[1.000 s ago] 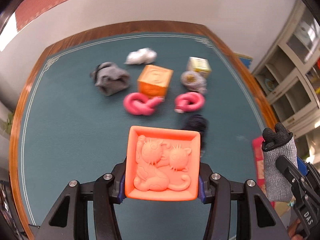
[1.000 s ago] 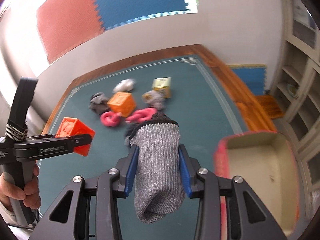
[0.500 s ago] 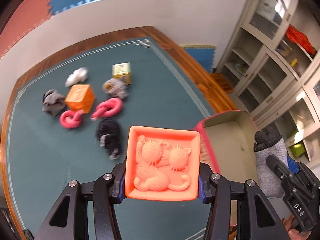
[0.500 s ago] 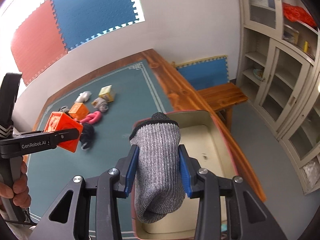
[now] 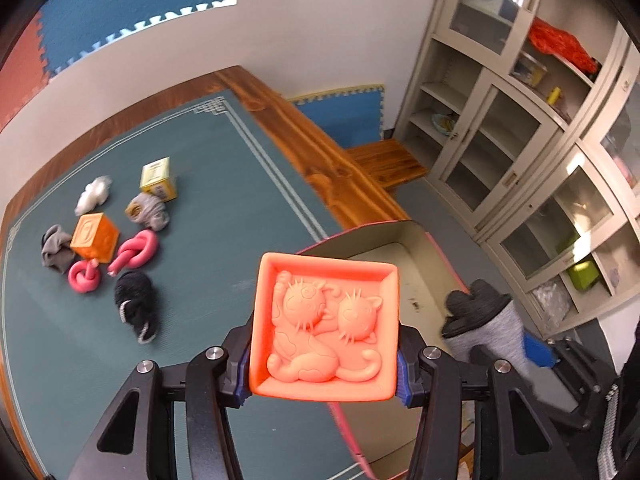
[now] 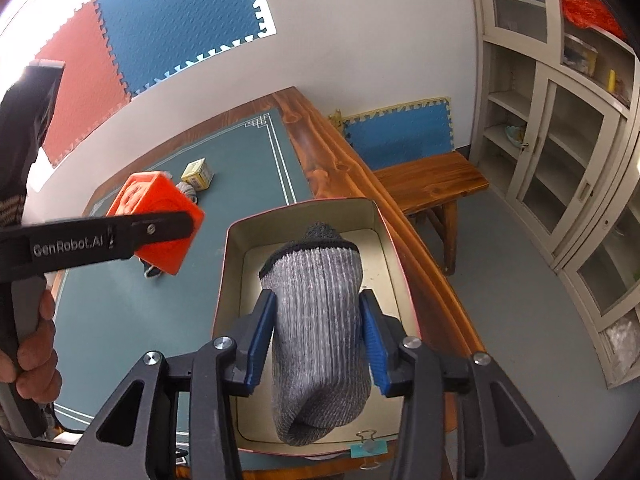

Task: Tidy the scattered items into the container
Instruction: 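Carry both items to the red box and release them inside, then return both tools to the table toward the black sock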

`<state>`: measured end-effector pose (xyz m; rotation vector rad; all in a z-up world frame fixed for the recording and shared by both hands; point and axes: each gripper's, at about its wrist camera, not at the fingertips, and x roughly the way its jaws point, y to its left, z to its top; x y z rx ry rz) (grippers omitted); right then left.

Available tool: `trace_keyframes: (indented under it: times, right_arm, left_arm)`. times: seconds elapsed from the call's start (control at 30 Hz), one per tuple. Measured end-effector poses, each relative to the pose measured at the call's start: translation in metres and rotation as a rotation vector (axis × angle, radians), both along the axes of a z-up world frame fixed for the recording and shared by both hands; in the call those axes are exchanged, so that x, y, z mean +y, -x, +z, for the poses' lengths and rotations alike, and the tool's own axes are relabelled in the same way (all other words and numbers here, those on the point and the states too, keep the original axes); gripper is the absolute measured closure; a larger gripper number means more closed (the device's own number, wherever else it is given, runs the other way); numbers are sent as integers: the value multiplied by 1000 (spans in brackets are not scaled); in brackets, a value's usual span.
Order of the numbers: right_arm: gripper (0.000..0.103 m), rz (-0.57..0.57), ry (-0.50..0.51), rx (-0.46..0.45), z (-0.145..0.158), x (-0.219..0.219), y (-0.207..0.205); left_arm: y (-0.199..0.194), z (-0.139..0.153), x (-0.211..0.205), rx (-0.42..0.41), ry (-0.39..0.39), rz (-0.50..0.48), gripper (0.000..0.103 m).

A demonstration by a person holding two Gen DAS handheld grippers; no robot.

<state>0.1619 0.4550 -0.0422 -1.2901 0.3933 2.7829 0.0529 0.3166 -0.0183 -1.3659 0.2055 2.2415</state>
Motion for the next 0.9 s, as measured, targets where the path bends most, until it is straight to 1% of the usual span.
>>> trace_keyframes:
  times: [0.07, 0.13, 0.37, 0.53, 0.77, 0.9]
  right_arm:
    - [38, 3, 7, 1, -1, 3, -1]
    - [31, -1, 4, 11, 0, 6, -3]
    - [30, 7, 22, 16, -3, 9, -1]
    - [31, 42, 37, 22, -3, -3, 6]
    - [30, 120, 42, 38, 1, -37, 23]
    - [30, 157, 39, 43, 5, -59, 33]
  left_arm:
    - [0, 1, 7, -10, 4, -10, 45]
    - [-1, 2, 11, -14, 5, -13, 30]
    - [-1, 1, 3, -17, 12, 36, 29]
    - [2, 0, -21, -17, 30, 97, 29]
    - [9, -2, -72, -20, 38, 200, 29]
    - [17, -3, -111, -26, 32, 278, 29]
